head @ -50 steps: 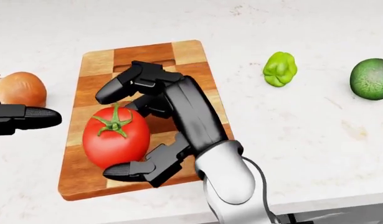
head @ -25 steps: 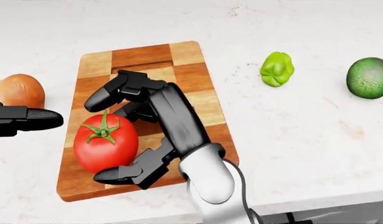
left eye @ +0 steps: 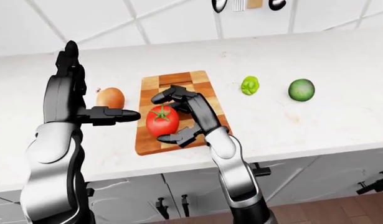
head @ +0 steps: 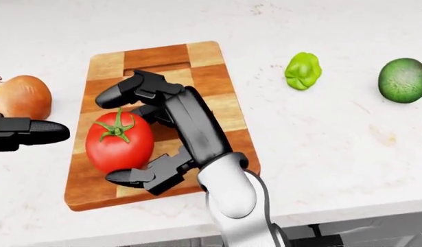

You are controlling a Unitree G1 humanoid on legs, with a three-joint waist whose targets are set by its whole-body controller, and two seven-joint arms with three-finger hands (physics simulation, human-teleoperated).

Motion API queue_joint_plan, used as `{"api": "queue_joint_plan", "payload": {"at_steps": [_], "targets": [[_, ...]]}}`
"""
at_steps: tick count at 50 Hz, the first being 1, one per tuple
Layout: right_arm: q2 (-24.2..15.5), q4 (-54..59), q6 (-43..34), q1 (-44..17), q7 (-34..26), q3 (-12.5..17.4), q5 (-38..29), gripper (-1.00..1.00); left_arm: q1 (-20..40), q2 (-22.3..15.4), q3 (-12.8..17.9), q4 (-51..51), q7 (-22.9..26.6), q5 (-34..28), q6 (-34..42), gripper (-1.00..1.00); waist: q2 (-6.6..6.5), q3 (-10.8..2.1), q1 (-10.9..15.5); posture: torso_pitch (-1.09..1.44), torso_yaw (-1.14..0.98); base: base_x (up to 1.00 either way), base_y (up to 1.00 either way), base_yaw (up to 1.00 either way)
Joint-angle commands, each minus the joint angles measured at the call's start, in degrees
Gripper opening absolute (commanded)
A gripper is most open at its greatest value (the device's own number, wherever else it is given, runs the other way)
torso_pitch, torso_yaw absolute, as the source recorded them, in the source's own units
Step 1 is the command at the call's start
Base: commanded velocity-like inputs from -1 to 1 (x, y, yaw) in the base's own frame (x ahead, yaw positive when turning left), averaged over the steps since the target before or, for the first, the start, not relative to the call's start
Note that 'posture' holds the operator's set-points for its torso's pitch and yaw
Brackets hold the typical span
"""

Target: Place the avocado, onion, tomato and bell pepper on the cutting board.

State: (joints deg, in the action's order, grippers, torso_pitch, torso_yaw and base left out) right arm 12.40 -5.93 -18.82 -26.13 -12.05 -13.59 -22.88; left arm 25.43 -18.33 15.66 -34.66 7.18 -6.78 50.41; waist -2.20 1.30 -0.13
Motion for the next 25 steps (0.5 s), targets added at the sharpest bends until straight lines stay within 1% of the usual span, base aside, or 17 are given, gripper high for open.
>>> {"api": "queue_joint_plan", "payload": {"at_steps": [1, 4, 8, 9, 11, 14, 15, 17, 18, 23, 25], "targets": [[0.32, -1.55, 0.85, -1.27, 0.45, 0.02, -0.4, -0.04, 1.35, -0.78, 0.67, -1.78, -0.32, -0.26, -1.59, 1.0, -0.38, -1.13, -0.02, 0.0, 0.0, 0.0, 0.0, 0.0], [0.4, -1.79, 0.7, -1.21, 0.36, -0.05, -0.3, 0.06, 1.22, -0.91, 0.85, -2.11, -0.22, -0.21, -1.39, 1.0, -0.39, -1.15, -0.04, 0.0, 0.0, 0.0, 0.0, 0.0], [0.38, -2.07, 0.55, -0.97, 0.21, -0.18, -0.17, 0.12, 1.15, -0.9, 0.91, -2.23, -0.22, -0.14, -1.34, 1.0, -0.39, -1.15, -0.02, 0.0, 0.0, 0.0, 0.0, 0.0], [0.42, -2.13, 0.58, -0.85, 0.24, -0.26, -0.15, 0.1, 1.1, -0.9, 0.84, -2.17, -0.21, -0.15, -1.42, 1.0, -0.4, -1.16, -0.01, 0.0, 0.0, 0.0, 0.0, 0.0], [0.42, -1.96, 0.79, -0.77, 0.34, -0.31, -0.15, 0.23, 1.03, -0.89, 0.92, -2.24, -0.19, -0.14, -1.42, 1.0, -0.41, -1.18, 0.0, 0.0, 0.0, 0.0, 0.0, 0.0], [0.43, -1.89, 0.86, -0.74, 0.39, -0.24, -0.08, 0.3, 0.92, -0.85, 0.83, -2.09, -0.22, -0.19, -1.56, 1.0, -0.41, -1.25, 0.01, 0.0, 0.0, 0.0, 0.0, 0.0], [0.43, -1.98, 0.82, -0.77, 0.39, -0.28, -0.13, 0.39, 1.01, -0.81, 0.82, -2.07, -0.25, -0.18, -1.56, 1.0, -0.4, -1.27, 0.01, 0.0, 0.0, 0.0, 0.0, 0.0], [0.58, -2.34, 0.58, -0.62, 0.3, -0.44, -0.04, 0.46, 0.93, -0.85, 0.89, -2.13, -0.22, -0.2, -1.55, 1.0, -0.38, -1.31, 0.02, 0.0, 0.0, 0.0, 0.0, 0.0], [0.63, -2.52, 0.51, -0.44, 0.28, -0.52, 0.01, 0.53, 0.92, -0.87, 0.95, -2.22, -0.2, -0.19, -1.47, 1.0, -0.38, -1.32, 0.01, 0.0, 0.0, 0.0, 0.0, 0.0], [0.66, -2.88, 0.23, -0.39, 0.17, -0.54, 0.18, 0.71, 0.94, -0.83, 0.91, -2.08, -0.23, -0.16, -1.61, 1.0, -0.36, -1.35, -0.03, 0.0, 0.0, 0.0, 0.0, 0.0], [0.7, -3.27, -0.04, -0.26, 0.04, -0.68, 0.2, 0.91, 0.89, -0.88, 0.95, -1.95, -0.22, -0.21, -1.72, 1.0, -0.36, -1.39, -0.03, 0.0, 0.0, 0.0, 0.0, 0.0]]}}
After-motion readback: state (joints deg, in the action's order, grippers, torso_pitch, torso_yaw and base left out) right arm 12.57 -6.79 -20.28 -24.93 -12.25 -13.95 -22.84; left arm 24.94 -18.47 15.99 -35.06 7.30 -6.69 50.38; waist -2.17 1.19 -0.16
